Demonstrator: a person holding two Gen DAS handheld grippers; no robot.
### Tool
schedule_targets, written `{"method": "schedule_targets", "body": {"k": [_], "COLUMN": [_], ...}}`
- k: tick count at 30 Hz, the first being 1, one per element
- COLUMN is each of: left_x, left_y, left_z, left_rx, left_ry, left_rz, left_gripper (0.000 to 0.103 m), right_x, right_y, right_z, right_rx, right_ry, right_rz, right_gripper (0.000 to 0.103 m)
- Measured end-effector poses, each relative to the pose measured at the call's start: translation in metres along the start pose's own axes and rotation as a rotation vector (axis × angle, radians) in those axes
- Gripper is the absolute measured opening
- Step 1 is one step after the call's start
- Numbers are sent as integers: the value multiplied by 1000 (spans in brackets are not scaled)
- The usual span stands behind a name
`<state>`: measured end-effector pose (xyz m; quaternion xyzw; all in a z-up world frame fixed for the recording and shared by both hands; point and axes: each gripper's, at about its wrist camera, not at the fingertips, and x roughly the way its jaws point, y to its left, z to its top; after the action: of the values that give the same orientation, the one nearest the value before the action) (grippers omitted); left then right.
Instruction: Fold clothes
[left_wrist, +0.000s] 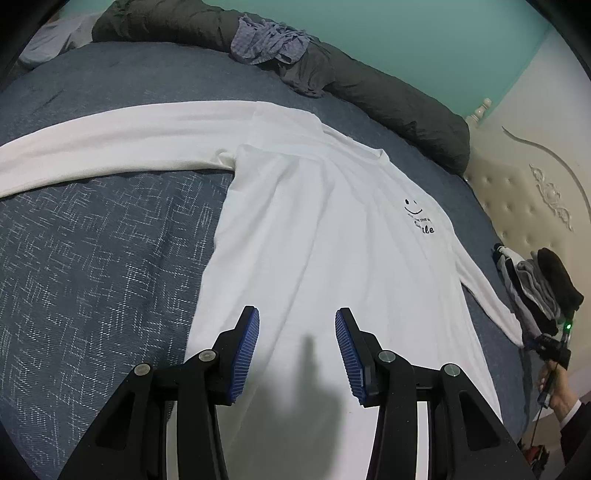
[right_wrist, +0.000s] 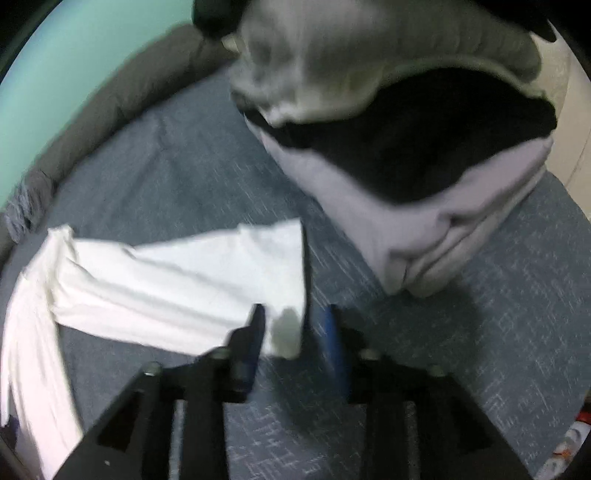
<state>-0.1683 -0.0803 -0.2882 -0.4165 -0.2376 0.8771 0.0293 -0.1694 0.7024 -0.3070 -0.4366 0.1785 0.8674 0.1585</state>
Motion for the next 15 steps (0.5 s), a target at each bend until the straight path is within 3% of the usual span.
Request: {"method": "schedule_targets", "body": {"k": [5, 8, 15], "left_x": [1, 0, 1], "left_y": [-5, -6, -7], "left_z": [-1, 0, 0], "left_rx": [13, 16, 22], "left_ry": [2, 0, -1], "left_rz": [-2, -4, -2], "left_gripper": [48, 48, 49], "right_x": [-5, 12, 54], "right_y": [17, 30, 28], "right_z": [16, 23, 28], "right_rx": [-100, -140, -133], "right_ry": [-38, -7, 69], "right_rz": [6, -42, -169], "right_gripper": [42, 48, 49]}}
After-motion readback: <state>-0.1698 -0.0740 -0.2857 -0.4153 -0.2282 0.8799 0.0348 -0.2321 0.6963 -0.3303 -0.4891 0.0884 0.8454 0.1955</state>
